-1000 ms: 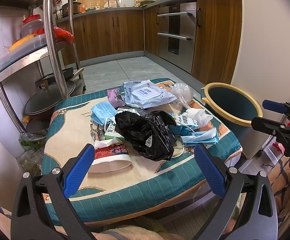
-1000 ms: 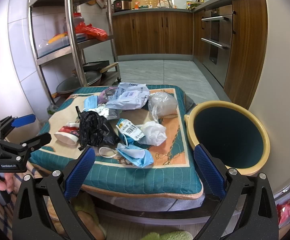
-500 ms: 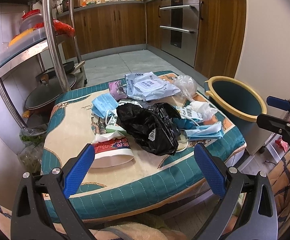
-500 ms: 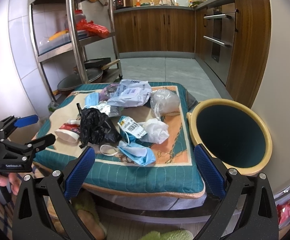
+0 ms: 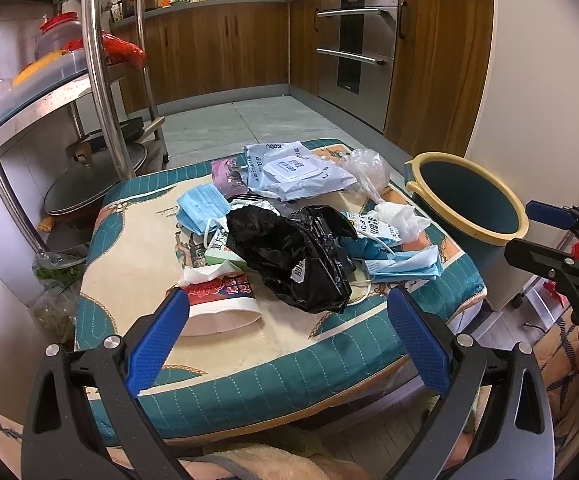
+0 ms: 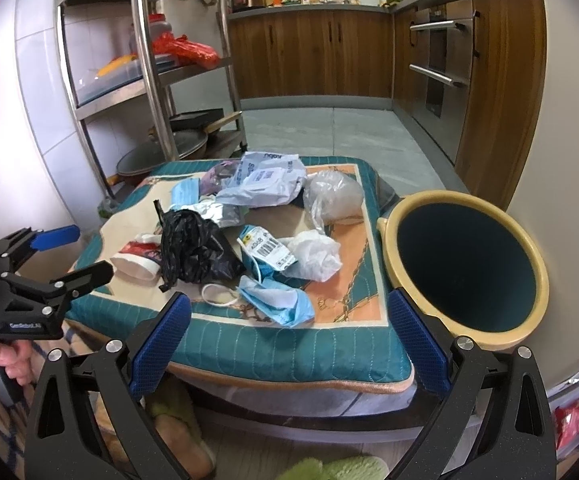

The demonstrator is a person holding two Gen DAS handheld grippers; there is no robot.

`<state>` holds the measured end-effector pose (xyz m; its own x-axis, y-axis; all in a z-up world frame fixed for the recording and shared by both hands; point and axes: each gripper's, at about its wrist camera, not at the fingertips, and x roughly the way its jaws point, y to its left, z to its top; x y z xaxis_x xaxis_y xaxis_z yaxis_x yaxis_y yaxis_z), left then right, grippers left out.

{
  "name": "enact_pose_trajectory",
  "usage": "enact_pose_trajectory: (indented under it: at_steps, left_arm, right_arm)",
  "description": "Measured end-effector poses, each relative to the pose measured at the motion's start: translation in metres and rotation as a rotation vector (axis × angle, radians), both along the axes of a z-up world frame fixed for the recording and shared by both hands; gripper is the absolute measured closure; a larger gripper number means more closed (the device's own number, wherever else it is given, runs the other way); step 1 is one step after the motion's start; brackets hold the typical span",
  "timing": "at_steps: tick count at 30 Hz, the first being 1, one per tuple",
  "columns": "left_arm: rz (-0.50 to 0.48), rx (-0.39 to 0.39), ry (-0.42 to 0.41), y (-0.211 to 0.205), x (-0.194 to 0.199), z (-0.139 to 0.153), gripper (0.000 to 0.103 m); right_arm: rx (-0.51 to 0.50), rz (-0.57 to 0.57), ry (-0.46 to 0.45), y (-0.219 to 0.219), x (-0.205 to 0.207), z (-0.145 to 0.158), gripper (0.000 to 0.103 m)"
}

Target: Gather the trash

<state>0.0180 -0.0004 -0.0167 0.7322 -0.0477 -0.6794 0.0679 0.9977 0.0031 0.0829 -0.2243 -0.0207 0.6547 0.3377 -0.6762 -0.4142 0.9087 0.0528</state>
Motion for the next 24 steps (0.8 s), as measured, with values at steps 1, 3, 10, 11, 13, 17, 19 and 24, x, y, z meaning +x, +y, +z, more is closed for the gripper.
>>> enact_pose_trajectory:
  at_steps: [1, 3, 10, 11, 13, 17, 19, 24]
  left_arm:
    - [-0.009, -0.004, 0.003, -0.001, 0.001, 0.000, 0.006]
    - [-0.044, -0.008, 0.012, -0.006, 0.007, -0.001, 0.011]
    - [-0.077, -0.027, 0.071, -0.016, 0.030, -0.016, 0.023]
    - [-0.071, -0.037, 0.080, -0.016, 0.034, -0.019, 0.025]
    - [-0.061, -0.041, 0.097, -0.016, 0.042, -0.025, 0.029]
    - [-0.042, -0.050, 0.123, -0.015, 0.056, -0.035, 0.037]
    - [-0.034, -0.061, 0.133, -0.013, 0.059, -0.038, 0.040]
    - [-0.024, -0.075, 0.155, -0.012, 0.067, -0.047, 0.052]
  right_arm:
    - [-0.001, 0.003, 0.010, 0.001, 0.002, -0.002, 0.006]
    - [-0.001, 0.008, 0.036, 0.002, 0.006, -0.006, 0.007]
    - [0.010, 0.001, 0.129, 0.002, 0.023, -0.020, 0.011]
    - [0.008, 0.000, 0.142, 0.003, 0.025, -0.023, 0.012]
    - [0.003, -0.001, 0.176, 0.004, 0.033, -0.032, 0.023]
    - [-0.007, 0.000, 0.238, 0.009, 0.047, -0.049, 0.027]
    - [-0.006, 0.000, 0.258, 0.012, 0.052, -0.055, 0.028]
    - [0.004, -0.002, 0.293, 0.018, 0.066, -0.070, 0.028]
